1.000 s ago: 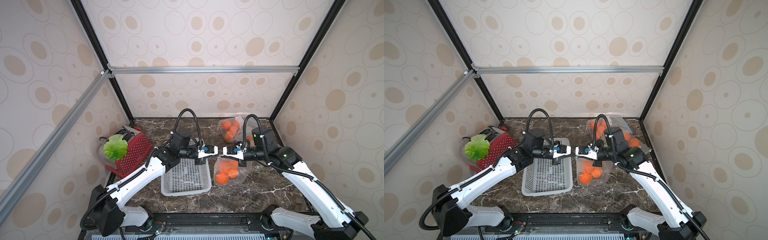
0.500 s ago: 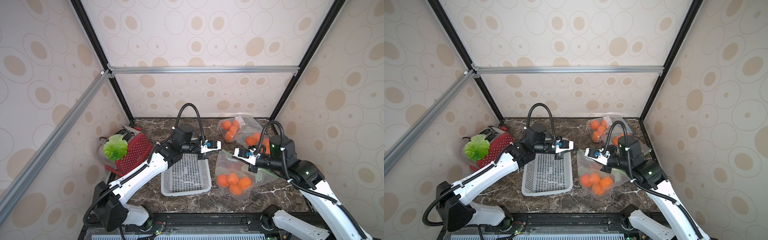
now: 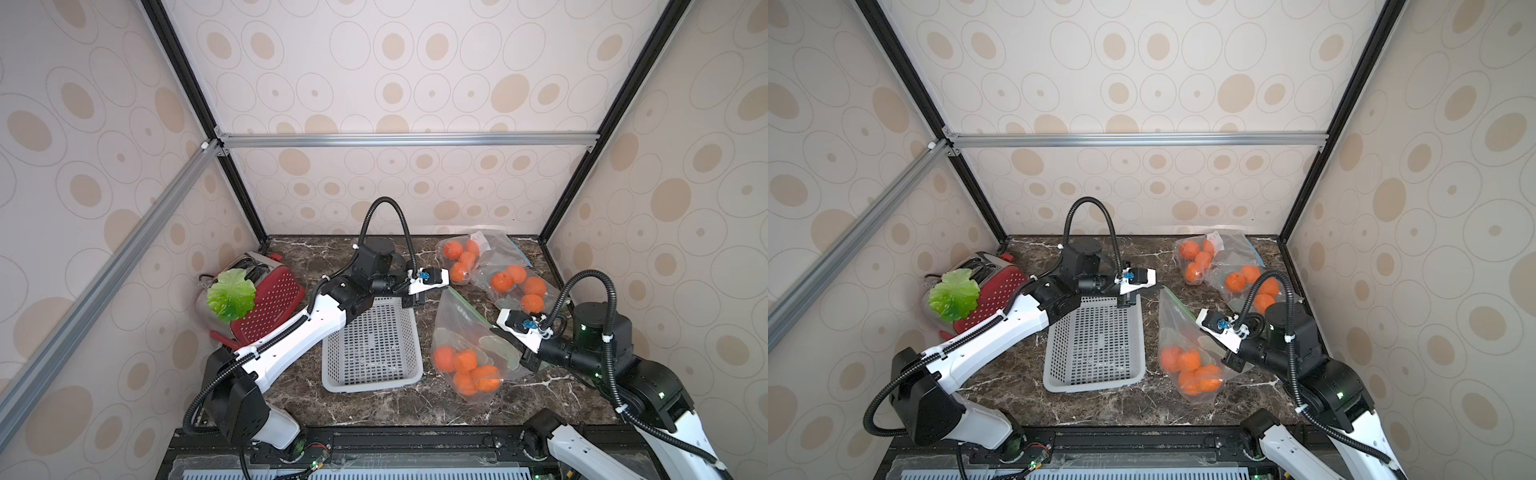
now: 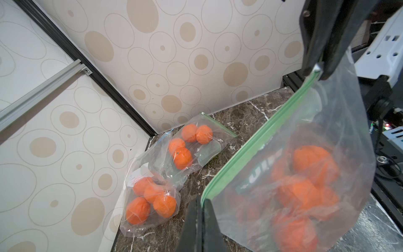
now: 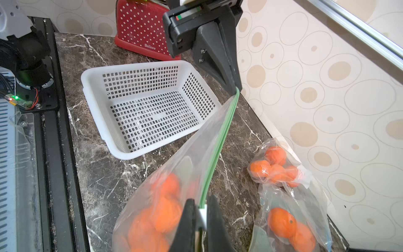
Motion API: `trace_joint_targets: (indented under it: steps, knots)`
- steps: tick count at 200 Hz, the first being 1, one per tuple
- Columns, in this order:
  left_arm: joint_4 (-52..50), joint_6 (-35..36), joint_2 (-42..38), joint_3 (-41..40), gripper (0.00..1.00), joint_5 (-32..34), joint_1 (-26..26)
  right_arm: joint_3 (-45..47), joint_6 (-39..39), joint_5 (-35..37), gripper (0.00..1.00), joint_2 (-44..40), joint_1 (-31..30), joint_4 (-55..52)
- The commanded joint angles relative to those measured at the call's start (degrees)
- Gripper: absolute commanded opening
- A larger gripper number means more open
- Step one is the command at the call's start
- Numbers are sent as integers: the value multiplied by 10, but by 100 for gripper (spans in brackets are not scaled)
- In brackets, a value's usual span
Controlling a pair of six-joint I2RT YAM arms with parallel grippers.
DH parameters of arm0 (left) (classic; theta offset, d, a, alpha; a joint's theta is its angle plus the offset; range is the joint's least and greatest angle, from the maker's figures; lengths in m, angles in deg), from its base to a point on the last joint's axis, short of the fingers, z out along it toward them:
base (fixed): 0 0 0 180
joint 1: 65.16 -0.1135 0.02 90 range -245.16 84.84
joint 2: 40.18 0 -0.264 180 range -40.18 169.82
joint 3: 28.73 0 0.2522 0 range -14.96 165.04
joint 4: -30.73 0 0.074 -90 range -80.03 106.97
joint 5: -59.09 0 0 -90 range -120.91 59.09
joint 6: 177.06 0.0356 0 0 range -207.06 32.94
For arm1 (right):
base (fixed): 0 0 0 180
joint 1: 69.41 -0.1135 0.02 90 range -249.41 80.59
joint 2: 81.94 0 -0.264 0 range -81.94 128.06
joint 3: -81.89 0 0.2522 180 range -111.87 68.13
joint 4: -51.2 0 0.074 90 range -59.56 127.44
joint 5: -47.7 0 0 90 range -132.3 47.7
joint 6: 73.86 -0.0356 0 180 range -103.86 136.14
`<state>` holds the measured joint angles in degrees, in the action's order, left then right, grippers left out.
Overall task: Open the zip-top bag and take out the orange
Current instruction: Unzip the zipper on the zipper food storage bag.
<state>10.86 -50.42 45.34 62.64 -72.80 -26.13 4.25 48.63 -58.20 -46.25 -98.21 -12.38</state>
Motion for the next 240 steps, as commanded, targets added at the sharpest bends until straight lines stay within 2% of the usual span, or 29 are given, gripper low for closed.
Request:
trace_joint_targets:
  steps: [1, 105, 168, 240]
  knots:
    - [14, -11, 4, 50, 0, 44, -40, 18, -10, 22, 0, -40, 2, -71]
    - [-4, -3, 6, 57, 0, 39, -52, 24, 0, 53, 0, -89, 1, -113]
    - [-5, -4, 6, 53, 0, 35, -53, 19, 16, 24, 0, -96, 2, -164]
    - [-10, 2, 5, 50, 0, 34, -56, 15, 28, 53, 0, -125, 2, -195]
